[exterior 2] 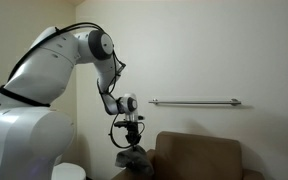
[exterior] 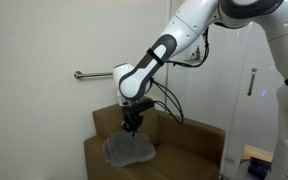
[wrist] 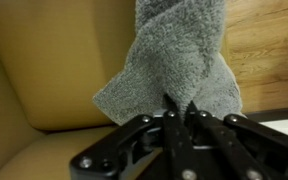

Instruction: Put the towel on the seat of the chair

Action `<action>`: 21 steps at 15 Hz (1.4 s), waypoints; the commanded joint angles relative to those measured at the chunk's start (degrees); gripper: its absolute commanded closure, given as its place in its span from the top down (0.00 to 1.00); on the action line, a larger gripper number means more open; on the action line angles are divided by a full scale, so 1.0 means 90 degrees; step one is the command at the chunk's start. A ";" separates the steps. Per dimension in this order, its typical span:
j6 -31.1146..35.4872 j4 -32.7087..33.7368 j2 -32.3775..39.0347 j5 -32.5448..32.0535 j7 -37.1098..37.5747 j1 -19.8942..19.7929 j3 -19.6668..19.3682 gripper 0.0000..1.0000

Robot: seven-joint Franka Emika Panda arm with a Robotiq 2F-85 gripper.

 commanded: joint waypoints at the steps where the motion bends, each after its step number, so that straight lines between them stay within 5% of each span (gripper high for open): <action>1: -0.0241 -0.0269 -0.0357 -0.0284 -0.0005 -0.0114 -0.0080 0.05; 21: 0.0479 -0.1064 -0.0326 -0.0435 -0.0215 -0.1147 -0.0738 0.05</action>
